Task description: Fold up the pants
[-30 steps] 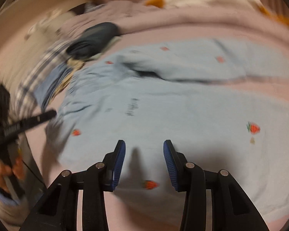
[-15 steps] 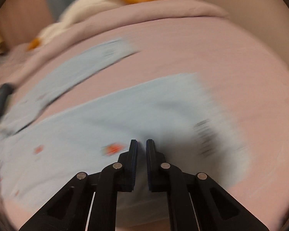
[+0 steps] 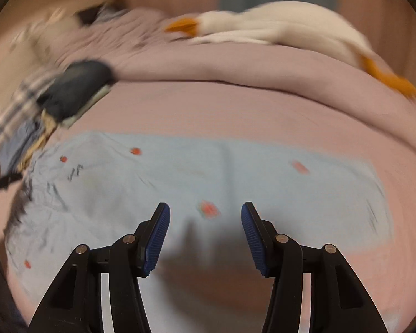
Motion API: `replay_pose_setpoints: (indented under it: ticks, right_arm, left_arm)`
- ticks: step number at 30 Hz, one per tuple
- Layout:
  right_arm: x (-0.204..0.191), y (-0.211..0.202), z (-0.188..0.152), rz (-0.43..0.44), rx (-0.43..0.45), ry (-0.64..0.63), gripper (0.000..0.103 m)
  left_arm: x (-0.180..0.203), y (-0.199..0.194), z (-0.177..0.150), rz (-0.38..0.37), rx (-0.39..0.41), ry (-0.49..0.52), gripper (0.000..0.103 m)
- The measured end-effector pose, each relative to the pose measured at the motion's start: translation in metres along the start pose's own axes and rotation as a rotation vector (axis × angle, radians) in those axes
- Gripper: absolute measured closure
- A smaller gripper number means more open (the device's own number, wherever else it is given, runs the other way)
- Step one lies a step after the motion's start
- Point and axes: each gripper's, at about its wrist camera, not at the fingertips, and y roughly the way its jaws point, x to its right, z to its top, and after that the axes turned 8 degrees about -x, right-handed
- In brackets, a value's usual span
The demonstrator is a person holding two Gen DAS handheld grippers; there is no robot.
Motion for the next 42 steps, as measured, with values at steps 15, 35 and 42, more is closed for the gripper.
replay_pose_setpoints:
  ticks: [15,35,42]
  right_arm:
    - [-0.022,0.096,0.062,0.048,-0.293,-0.370,0.052]
    - [-0.059,0.015,0.040,-0.213,-0.068,-0.400,0.102]
    - [-0.072,-0.064,0.034,-0.240,0.118,-0.404,0.102]
  left_arm:
    - [-0.005,0.026,0.030,-0.128,-0.114,0.158,0.072]
    - [0.016,-0.036,0.016,-0.110,0.066,0.197,0.088]
    - [0.021,-0.102,-0.056,-0.095,0.170,0.297,0.089]
